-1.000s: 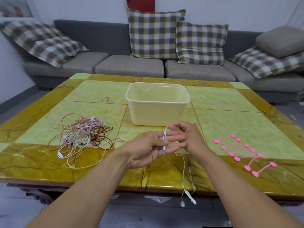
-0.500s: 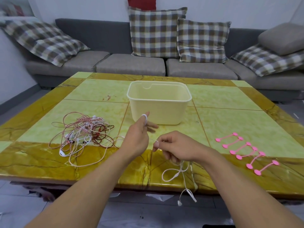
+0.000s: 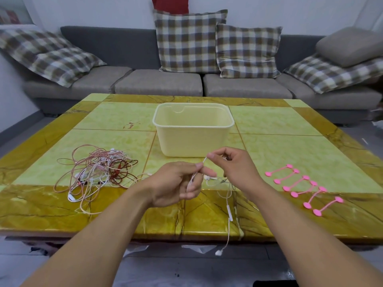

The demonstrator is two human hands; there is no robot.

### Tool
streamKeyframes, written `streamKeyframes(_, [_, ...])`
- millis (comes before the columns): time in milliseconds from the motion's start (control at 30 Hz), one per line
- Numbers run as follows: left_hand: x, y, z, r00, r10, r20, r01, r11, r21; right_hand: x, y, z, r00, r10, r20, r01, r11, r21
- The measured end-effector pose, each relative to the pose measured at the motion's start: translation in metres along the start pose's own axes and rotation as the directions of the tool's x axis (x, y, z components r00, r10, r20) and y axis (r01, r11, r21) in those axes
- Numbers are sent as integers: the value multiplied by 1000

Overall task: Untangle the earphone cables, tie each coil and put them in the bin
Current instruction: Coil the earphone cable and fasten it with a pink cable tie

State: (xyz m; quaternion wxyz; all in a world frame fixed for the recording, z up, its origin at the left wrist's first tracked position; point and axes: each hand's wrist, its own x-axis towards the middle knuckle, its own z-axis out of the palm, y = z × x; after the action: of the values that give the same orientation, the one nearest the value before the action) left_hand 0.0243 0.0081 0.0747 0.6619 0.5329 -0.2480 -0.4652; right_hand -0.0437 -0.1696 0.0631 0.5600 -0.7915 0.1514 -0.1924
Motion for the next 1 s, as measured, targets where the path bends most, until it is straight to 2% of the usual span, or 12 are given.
streamKeyframes(67, [1,6,9,996,61,-63,-71,983,-168,-1,3,4,998,52,47,-53,999,7])
streamKeyframes(167, [8,12,11,961,168,-219,-253,854,-455,-6,1,9,963,130,236,-151,986,75])
streamKeyframes(267, [19,15,2,863,267,-430,-469,739,-483,-11,-4,12,894,184,408,-223,974,49])
streamKeyframes(367, [24,9,-11,687,360,-631,-557,819,-138,-14,-6,14,848,228,479,-239,970,-39])
streamKeyframes(433, [22,2,-19,561,490,-667,-367,870,330,-17,-9,12,824,250,508,-246,966,-76])
streamKeyframes(467, [21,-2,-22,538,556,-633,-218,818,533,-17,-11,10,811,252,529,-245,966,-86])
streamKeyframes(533, [19,-10,-27,632,570,-526,-1,679,735,-17,-13,7,798,224,560,-234,971,-54])
streamKeyframes(600, [18,-15,-29,762,452,-465,120,606,786,-14,-13,4,837,184,516,-232,972,29])
streamKeyframes(667, [17,-16,-29,843,328,-425,171,587,792,-9,-10,-1,891,184,415,-239,967,85])
streamKeyframes(733, [16,-13,-25,897,203,-393,179,645,743,-6,-7,-5,917,200,346,-252,961,112])
streamKeyframes(867, [10,0,-13,972,-48,-230,116,949,293,-3,-4,-7,937,192,291,-246,955,164])
streamKeyframes(1000, [8,13,-15,966,-10,-257,-46,976,-213,-2,-3,-5,929,200,312,-270,942,200])
